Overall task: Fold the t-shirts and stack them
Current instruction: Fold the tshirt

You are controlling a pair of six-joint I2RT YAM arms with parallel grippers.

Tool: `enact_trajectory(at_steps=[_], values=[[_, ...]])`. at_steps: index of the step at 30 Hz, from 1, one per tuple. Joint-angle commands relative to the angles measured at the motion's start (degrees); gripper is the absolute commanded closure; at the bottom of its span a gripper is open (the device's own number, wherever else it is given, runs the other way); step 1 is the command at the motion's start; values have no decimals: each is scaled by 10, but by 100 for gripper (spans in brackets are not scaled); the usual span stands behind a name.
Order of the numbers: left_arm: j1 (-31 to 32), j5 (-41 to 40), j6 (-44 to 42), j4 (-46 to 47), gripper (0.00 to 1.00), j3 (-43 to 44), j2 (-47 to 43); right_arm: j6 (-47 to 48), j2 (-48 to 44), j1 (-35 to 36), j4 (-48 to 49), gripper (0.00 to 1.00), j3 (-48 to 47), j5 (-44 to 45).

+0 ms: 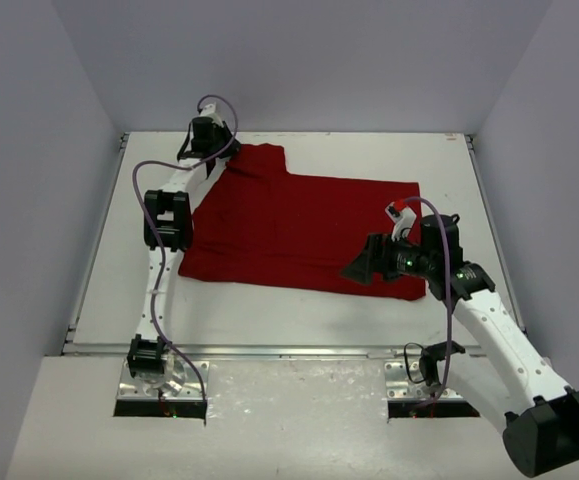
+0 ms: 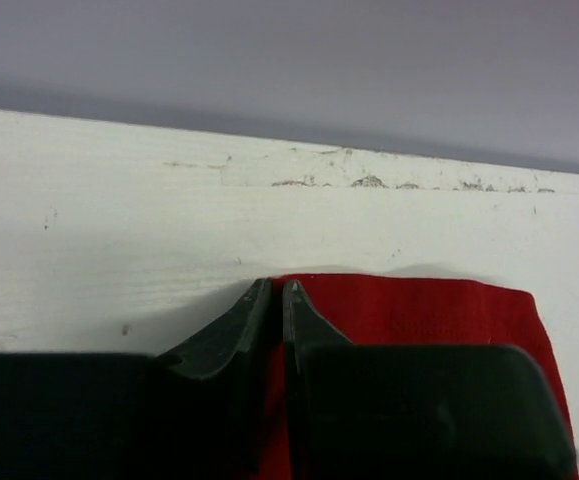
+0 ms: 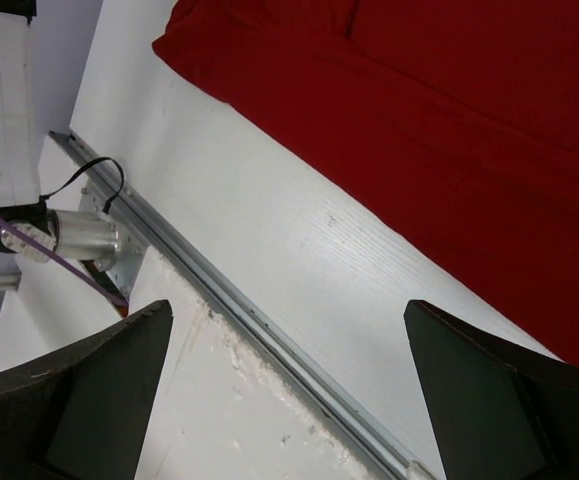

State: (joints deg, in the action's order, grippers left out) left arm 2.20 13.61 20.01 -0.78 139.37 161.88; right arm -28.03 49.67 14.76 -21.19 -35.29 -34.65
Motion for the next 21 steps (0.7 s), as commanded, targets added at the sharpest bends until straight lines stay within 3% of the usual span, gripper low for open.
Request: enact_trajectory(at_steps=[1, 3, 10, 11, 14, 16, 17, 21], values=[[4, 5, 0, -17, 94, -16, -19, 8, 2, 1, 16, 1, -18, 32], [4, 5, 0, -4, 99, -43, -33, 2, 30, 1, 21, 1, -20, 54], [4, -73, 9, 61, 100, -131, -150, 13, 156, 0, 97, 1, -62, 204], [4, -84, 15, 68, 99, -165, -166, 22, 211, -3, 99, 1, -95, 283], [4, -97, 39, 97, 100, -211, -207, 64, 312, -26, 93, 1, -166, 403], [3, -84, 53, 97, 100, -210, -213, 76, 416, -65, 50, 1, -276, 484], [2, -68, 55, 101, 100, -208, -212, 74, 472, -73, 28, 1, -298, 485], [-1, -56, 58, 84, 100, -184, -208, 90, 555, -83, 64, 2, -362, 532]])
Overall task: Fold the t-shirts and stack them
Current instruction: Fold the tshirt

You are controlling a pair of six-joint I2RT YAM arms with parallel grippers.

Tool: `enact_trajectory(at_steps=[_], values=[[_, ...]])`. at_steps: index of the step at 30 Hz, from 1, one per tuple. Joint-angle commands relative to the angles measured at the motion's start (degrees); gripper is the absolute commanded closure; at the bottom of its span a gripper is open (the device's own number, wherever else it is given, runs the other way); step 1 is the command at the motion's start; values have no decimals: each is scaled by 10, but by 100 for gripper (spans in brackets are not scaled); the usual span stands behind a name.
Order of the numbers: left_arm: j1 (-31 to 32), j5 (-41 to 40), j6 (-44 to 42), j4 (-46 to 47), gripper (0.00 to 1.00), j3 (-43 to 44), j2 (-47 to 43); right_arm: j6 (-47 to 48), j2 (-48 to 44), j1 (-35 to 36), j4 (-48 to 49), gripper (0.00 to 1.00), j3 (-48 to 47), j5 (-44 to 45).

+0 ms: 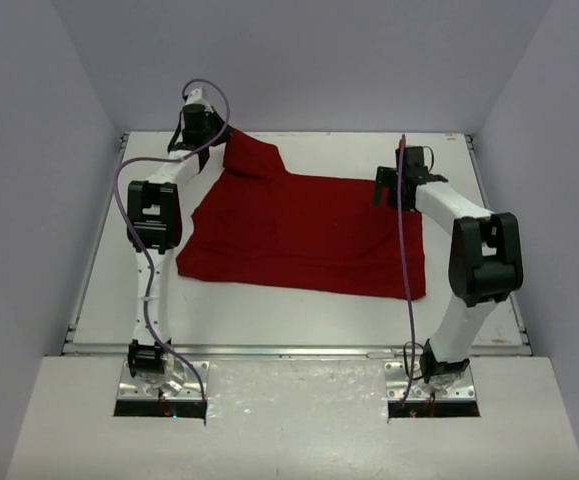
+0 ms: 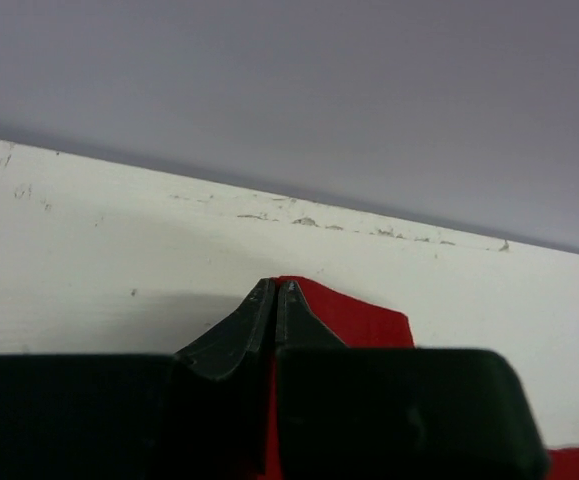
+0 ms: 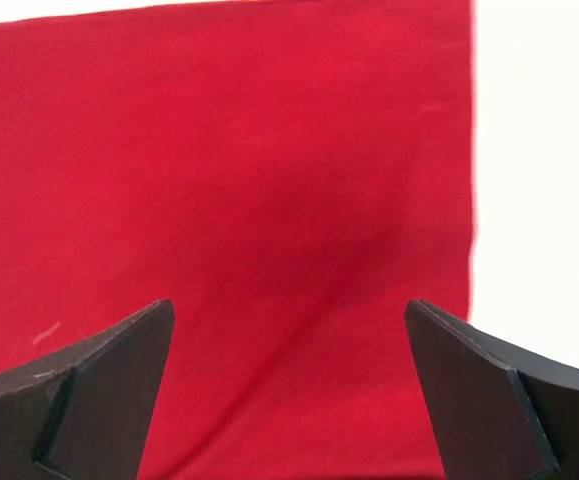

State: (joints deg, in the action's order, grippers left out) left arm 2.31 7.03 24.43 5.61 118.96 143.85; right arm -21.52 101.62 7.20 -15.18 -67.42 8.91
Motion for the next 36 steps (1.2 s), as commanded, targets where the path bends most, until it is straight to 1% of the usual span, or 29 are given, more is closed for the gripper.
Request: enact_trajectory(at_steps=[1, 2, 3, 4, 5, 6, 7, 8, 10, 13, 15, 16, 17, 20, 25, 27, 28, 32, 33, 34, 35, 36], values=[[-4, 12, 19, 19, 100, 22, -30, 27, 56, -15, 6, 3, -82, 109], [-5, 20, 24, 20, 100, 22, -33, 32, 75, -21, 10, 5, -103, 118], [-8, 26, 31, 20, 100, 20, -36, 41, 114, -26, 9, 6, -128, 118], [-9, 30, 31, 21, 100, 18, -38, 46, 133, -38, 7, 7, -178, 113], [-10, 33, 30, 20, 100, 18, -41, 53, 151, -43, 8, 8, -199, 104], [-10, 37, 23, 20, 100, 18, -41, 74, 190, -46, 4, 8, -224, 108], [-10, 39, 19, 20, 100, 18, -42, 82, 211, -51, -8, 9, -279, 116], [-11, 41, 12, 19, 100, 19, -44, 96, 229, -53, -26, 11, -301, 122], [-12, 45, 9, 17, 100, 20, -44, 109, 268, -61, -29, 12, -345, 118], [-14, 58, 12, 14, 100, 29, -40, 111, 308, -69, -59, 14, -396, 110], [-15, 62, 15, 14, 100, 32, -38, 111, 321, -91, -64, 21, -409, 98], [-16, 65, 14, 15, 100, 32, -38, 111, 325, -97, -65, 32, -416, 85], [-16, 64, 14, 15, 100, 32, -38, 111, 331, -99, -64, 37, -416, 77], [-16, 70, 16, 18, 100, 34, -33, 111, 345, -102, -73, 42, -425, 60], [-16, 81, 19, 20, 100, 37, -25, 83, 345, -125, -77, 42, -411, 50], [-16, 84, 19, 20, 100, 38, -22, 76, 342, -131, -70, 47, -402, 26], [-16, 83, 21, 20, 100, 39, -22, 77, 342, -133, -70, 53, -396, 24], [-15, 84, 23, 20, 100, 40, -18, 70, 338, -133, -69, 65, -386, -10], [-15, 84, 23, 21, 100, 40, -18, 68, 336, -134, -71, 73, -387, -17], [-15, 86, 23, 22, 100, 39, -18, 61, 335, -134, -71, 77, -385, -25], [-15, 86, 23, 22, 100, 40, -18, 57, 331, -133, -68, 78, -382, -29], [-15, 88, 23, 22, 100, 40, -18, 55, 323, -134, -57, 90, -375, -31]])
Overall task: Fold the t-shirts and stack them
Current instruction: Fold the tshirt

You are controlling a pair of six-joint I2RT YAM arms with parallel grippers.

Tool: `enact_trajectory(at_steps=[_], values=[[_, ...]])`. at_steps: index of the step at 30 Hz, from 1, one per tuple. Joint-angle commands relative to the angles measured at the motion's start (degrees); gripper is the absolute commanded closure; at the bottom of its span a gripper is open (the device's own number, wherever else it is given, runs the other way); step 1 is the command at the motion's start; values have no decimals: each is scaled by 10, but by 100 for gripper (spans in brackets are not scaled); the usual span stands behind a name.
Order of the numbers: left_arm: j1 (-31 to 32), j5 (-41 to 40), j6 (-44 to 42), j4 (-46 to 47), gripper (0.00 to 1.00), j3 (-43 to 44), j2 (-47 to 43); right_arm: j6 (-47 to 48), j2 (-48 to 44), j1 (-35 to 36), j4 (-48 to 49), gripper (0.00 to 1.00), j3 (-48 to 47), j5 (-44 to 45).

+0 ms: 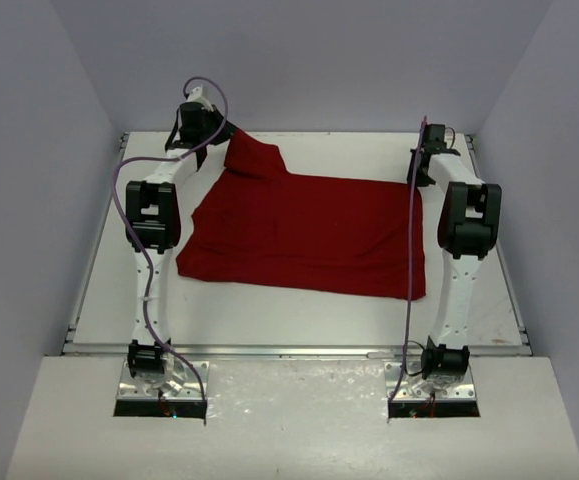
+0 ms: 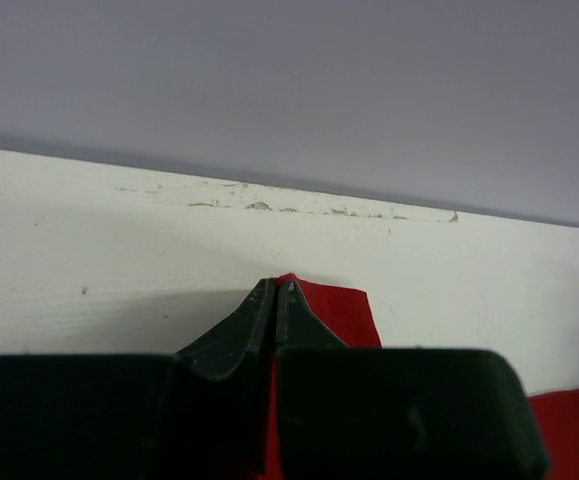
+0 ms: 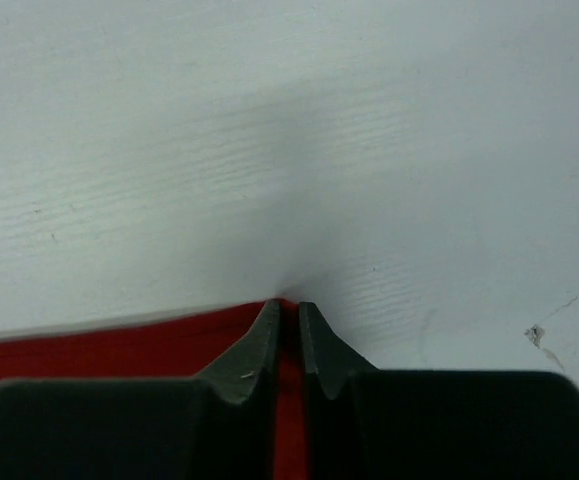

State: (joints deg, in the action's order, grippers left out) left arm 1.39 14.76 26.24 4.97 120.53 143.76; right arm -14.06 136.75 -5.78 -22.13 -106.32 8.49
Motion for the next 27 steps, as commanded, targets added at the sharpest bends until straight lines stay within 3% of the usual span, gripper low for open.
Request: enact_trajectory(at_steps=[1, 3, 13, 21, 27], values=[[-6, 12, 5, 28, 100, 25, -17, -19, -32, -3, 16, 95, 18, -27], [-6, 14, 3, 27, 100, 26, -19, -18, -41, -3, 29, 99, 31, -20], [-13, 34, 17, 30, 100, 39, -56, -34, -77, -2, 101, 99, 93, 4], [-13, 82, 36, 78, 100, -25, -99, -87, -184, -3, 299, 99, 299, -17], [-3, 86, 31, 124, 100, -68, -130, -95, -210, -4, 368, 98, 354, 0]])
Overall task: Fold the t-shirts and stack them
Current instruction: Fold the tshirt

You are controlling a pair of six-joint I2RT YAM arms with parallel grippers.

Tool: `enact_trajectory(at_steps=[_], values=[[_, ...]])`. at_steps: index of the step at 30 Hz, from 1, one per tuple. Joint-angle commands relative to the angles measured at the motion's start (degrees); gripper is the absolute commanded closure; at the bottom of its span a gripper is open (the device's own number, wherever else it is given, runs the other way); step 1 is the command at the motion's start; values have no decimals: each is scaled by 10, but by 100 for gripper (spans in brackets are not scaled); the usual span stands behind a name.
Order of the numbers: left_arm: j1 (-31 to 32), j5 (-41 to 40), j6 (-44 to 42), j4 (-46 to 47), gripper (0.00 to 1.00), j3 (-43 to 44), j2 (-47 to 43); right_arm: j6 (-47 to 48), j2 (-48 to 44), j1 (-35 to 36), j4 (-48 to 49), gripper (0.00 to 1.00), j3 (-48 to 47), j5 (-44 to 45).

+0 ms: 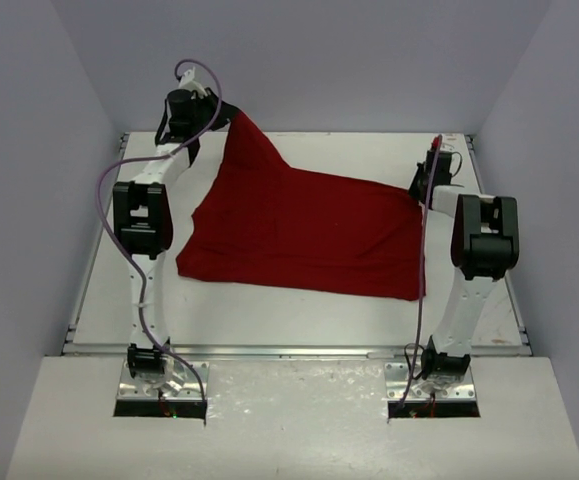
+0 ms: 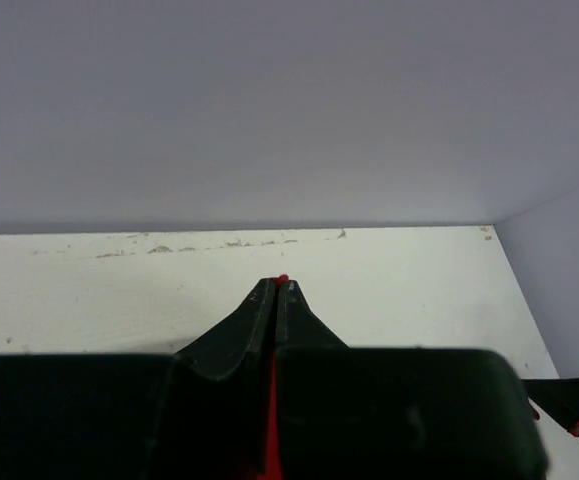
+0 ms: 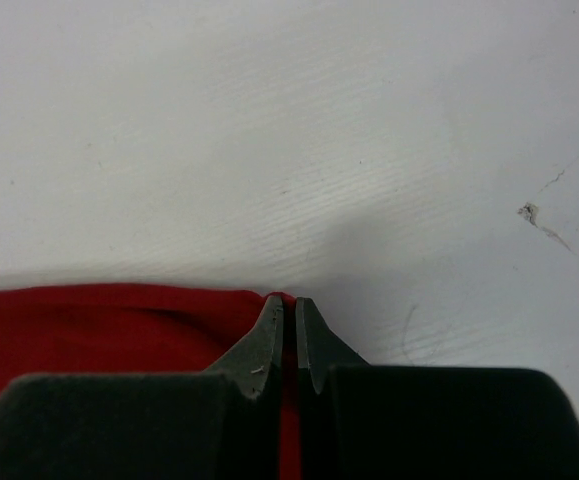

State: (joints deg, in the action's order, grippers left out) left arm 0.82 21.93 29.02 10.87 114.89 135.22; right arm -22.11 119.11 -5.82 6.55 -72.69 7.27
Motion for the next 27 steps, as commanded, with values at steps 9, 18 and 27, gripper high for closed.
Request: enact_trajectory(at_steps=[9, 18, 27], values=[[2, 12, -1, 105, 100, -87, -88, -46, -64, -4, 168, 99, 76, -6], [1, -16, 20, 183, 100, -218, -162, -43, -142, -4, 305, 97, 222, -40], [2, -23, 30, 230, 100, -353, -254, -10, -181, -5, 323, 97, 273, -52]])
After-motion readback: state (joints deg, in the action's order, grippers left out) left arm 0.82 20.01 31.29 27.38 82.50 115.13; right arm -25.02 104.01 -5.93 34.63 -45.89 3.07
